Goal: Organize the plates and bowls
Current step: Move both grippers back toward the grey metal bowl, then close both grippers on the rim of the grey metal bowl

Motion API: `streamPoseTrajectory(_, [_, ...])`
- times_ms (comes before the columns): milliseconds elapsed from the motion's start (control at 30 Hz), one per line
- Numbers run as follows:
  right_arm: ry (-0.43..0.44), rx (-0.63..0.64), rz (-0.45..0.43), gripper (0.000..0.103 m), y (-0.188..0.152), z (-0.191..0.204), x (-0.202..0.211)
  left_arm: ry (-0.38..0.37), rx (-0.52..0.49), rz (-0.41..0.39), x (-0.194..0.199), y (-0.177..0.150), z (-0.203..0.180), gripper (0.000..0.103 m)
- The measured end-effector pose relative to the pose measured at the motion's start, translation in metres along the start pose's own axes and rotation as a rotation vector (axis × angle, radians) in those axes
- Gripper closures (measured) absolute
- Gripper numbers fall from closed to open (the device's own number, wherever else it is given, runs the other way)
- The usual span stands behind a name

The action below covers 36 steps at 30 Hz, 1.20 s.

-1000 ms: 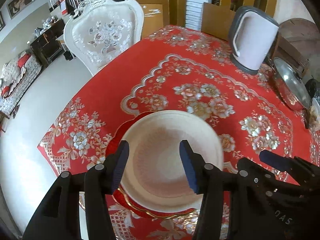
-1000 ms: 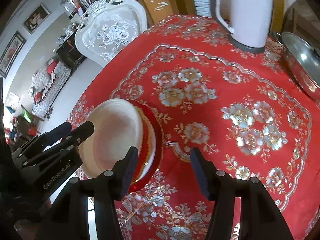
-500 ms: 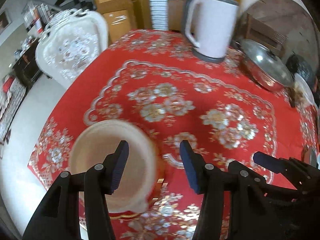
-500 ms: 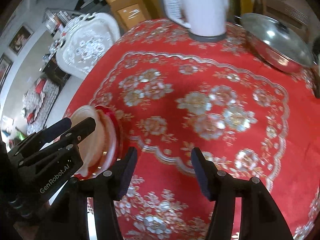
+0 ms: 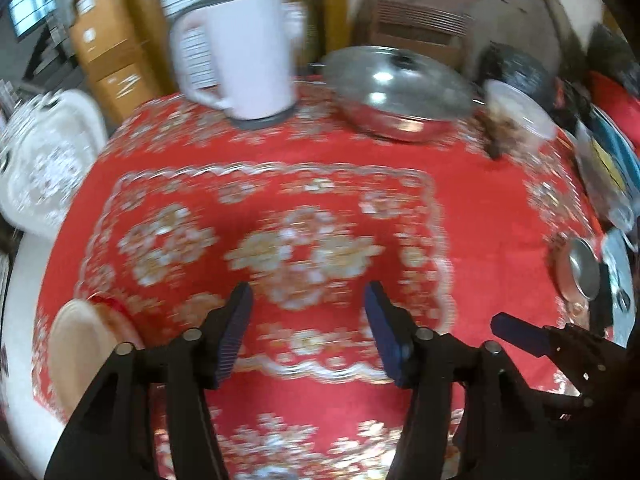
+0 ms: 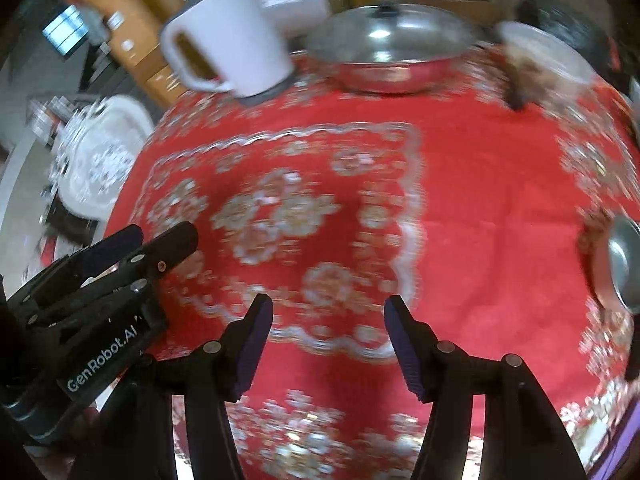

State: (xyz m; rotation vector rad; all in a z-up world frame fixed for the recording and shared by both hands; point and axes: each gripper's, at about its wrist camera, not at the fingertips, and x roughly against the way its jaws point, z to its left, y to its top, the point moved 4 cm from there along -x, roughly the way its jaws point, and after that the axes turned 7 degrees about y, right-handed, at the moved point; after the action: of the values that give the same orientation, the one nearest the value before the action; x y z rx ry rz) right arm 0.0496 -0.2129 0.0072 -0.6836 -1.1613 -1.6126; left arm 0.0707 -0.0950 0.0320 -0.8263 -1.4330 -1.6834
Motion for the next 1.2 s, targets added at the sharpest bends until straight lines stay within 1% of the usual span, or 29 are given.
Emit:
streamPoseTrajectory(67, [-0.017,-0.047,-0.013,0.043,-0.002,-0.026,0.009,-0.025,-0.038,-0.001,0.001,0.003,-0.024,0.044])
streamPoseTrajectory(233, [-0.069,-0.162,-0.046,0.043,-0.011,-0.094,0.034,-0.113,-0.138,0.017,0.002,0.009,-0.099,0.044])
streamPoseTrajectory(367, [-0.115,-0.242,-0.075,0.043,-0.014,-0.147,0.056,-0.164,-0.193,0.025,0.002,0.015,-0.148,0.044])
streamPoseTrajectory(433, [-0.143,-0.288,-0.090,0.043,-0.016,-0.178,0.067,-0.188,-0.227,0.032,0.003,0.019,-0.179,0.044])
streamPoseTrajectory(533, [-0.186,-0.352,-0.110,0.043,-0.017,-0.222,0.083,-0.205,-0.261,0.030,0.000,0.023,-0.212,0.044])
streamPoseTrajectory(600, [-0.211,-0.396,-0.124,0.043,-0.018,-0.249,0.092,-0.211,-0.276,0.051,-0.006,0.025,-0.232,0.044])
streamPoseTrajectory(733, [-0.255,-0.460,-0.136,0.042,-0.020,-0.292,0.101,-0.243,-0.263,0.106,-0.023,0.026,-0.266,0.044])
streamPoseTrajectory(900, [-0.239,-0.498,-0.121,0.042,-0.021,-0.323,0.094,-0.256,-0.279,0.137,-0.039,0.019,-0.298,0.044])
streamPoseTrajectory(1000, [-0.213,-0.507,-0.123,0.043,-0.020,-0.328,0.088,-0.255,-0.305,0.159,-0.047,0.012,-0.312,0.043])
streamPoseTrajectory(1033, [-0.209,-0.507,-0.116,0.043,-0.020,-0.329,0.086,-0.270,-0.295,0.143,-0.046,0.013,-0.314,0.043])
streamPoseTrajectory(1067, [-0.205,-0.505,-0.113,0.044,-0.019,-0.330,0.084,-0.264,-0.297,0.146,-0.047,0.013,-0.317,0.043])
streamPoseTrajectory(1167, [-0.216,-0.505,-0.104,0.047,-0.015,-0.334,0.080,-0.251,-0.310,0.170,-0.053,0.011,-0.324,0.043])
streamPoseTrajectory(1200, [-0.210,-0.507,-0.101,0.050,-0.015,-0.337,0.078,-0.243,-0.321,0.179,-0.056,0.009,-0.327,0.043])
